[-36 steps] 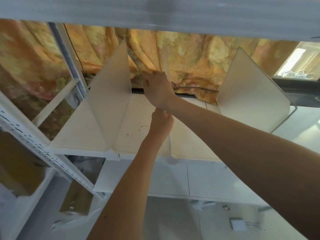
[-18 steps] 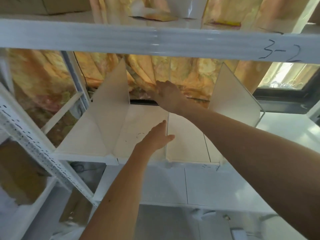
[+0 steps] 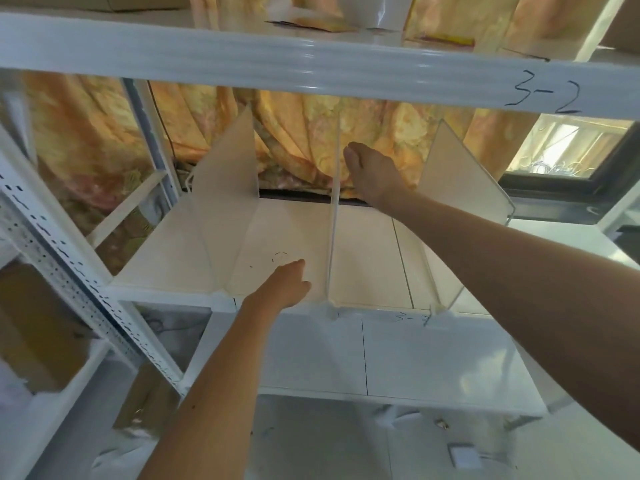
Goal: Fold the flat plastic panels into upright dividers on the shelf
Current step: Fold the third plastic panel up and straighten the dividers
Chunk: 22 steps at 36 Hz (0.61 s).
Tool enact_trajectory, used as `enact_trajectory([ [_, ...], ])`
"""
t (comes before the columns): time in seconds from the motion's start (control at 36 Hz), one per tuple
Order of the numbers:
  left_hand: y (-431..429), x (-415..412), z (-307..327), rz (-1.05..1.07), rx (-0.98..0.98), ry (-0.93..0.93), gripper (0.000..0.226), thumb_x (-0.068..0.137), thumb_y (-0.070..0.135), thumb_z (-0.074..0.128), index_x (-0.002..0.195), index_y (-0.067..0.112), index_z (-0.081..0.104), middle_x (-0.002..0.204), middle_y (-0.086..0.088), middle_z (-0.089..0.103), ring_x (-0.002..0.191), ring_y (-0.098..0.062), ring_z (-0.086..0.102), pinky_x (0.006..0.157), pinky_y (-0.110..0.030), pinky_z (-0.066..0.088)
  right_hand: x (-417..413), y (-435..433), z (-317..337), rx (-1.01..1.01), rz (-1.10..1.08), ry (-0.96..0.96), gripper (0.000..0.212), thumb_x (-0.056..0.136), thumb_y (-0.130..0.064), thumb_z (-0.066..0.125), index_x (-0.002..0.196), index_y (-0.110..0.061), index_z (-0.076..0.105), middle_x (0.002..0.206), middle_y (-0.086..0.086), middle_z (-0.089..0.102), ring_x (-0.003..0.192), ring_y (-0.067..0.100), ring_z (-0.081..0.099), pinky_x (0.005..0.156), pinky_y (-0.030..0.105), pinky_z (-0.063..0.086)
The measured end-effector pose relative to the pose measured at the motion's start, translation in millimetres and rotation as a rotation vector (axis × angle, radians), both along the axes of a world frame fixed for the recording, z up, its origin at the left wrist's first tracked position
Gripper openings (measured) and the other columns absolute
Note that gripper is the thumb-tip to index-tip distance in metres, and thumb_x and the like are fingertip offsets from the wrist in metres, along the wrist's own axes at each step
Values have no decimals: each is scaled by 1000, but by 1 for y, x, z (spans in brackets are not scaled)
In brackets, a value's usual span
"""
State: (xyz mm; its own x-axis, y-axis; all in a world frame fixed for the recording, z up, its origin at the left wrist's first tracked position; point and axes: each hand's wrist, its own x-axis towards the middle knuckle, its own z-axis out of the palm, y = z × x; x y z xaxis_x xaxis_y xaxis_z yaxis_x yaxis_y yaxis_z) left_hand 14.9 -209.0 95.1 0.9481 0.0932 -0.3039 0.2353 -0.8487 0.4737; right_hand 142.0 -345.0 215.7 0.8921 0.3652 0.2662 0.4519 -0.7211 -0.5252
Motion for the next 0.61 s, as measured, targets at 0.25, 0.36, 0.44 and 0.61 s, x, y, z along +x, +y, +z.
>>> enact_trajectory([
  [0.25,-5,-1,2,32,-29,-18,44,100,21,36,140,4,33,144,-16,41,129,-30,40,92,-35,36,-23,11,4,-47,93,10,56,102,-45,29,145,-10,38,148,14,43,135,32,41,109,38,34],
  [0.36,-2,-5,3,52,-23,-54,43,102,18,30,143,7,31,147,-14,39,126,-27,41,93,-33,34,-28,10,5,-139,154,-69,50,103,-41,32,131,-4,51,134,20,54,123,36,49,103,45,40],
  [0.44,1,-6,-1,132,-36,-104,28,100,18,30,123,12,45,126,-14,49,114,-29,46,87,-32,35,-26,14,1,-239,212,-239,47,101,-41,34,127,-7,55,123,15,59,117,36,51,98,47,44],
  [0.61,20,-23,-5,256,35,-62,46,100,24,34,142,5,35,144,-16,43,131,-32,41,101,-37,37,-42,55,-1,-253,393,-366,40,96,-33,37,123,-10,55,120,11,60,114,35,54,93,45,46],
])
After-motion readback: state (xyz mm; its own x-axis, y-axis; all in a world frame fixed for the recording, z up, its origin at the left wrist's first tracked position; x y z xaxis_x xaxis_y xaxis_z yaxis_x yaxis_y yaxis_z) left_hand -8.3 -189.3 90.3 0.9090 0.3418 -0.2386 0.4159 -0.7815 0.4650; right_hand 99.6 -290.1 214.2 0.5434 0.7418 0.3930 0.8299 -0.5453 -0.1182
